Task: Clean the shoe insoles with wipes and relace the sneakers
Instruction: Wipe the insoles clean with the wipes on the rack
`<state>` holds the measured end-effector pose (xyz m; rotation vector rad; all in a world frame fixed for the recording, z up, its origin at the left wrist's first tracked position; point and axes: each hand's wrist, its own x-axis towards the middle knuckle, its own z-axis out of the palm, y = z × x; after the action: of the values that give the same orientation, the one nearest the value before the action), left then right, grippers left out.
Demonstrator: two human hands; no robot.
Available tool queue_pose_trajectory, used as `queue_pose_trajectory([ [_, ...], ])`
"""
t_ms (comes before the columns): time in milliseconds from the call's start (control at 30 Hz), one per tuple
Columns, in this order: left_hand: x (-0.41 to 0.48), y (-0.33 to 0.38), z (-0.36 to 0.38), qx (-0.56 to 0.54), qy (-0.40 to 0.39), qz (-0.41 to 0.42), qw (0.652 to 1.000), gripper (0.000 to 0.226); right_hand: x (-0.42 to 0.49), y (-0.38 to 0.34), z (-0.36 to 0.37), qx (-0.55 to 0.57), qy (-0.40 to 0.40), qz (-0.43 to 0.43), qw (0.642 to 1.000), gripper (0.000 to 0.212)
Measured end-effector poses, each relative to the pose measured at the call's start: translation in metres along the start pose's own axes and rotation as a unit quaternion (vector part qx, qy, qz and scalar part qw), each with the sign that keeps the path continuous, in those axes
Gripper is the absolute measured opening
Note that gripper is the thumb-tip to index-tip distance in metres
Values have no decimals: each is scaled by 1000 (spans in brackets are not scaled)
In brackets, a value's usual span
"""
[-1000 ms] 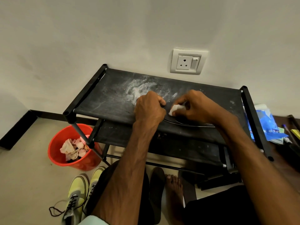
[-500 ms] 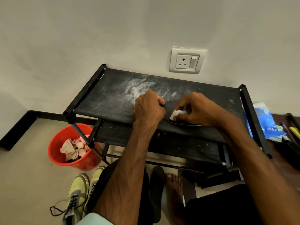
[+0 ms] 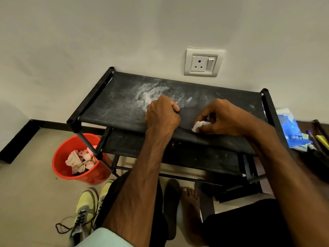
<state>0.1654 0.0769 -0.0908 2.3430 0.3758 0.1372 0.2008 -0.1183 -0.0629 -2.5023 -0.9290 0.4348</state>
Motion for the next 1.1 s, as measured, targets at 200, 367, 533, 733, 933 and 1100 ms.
queue_pose_trajectory([
  [200, -1, 2, 1, 2, 8, 0, 1000, 28, 7, 2, 11, 3, 64, -19, 998, 14],
  [367, -1, 2, 1, 0, 9, -6, 1000, 27, 9, 0, 13, 20, 69, -25, 997, 12],
  [533, 2, -2, 0, -13, 7, -14, 1000, 26, -12, 12, -1, 24, 20, 1, 1000, 24],
  [733, 3, -2, 0, -9, 2, -9, 1000, 27, -8, 15, 9, 16, 58, 1, 998, 17],
  [933, 3, -4, 0, -17, -6, -12, 1000, 28, 3, 7, 14, 38, 72, -5, 997, 14],
  [1100, 3, -6, -1, -34, -5, -22, 999, 28, -16, 20, -1, 21, 31, 14, 999, 18],
])
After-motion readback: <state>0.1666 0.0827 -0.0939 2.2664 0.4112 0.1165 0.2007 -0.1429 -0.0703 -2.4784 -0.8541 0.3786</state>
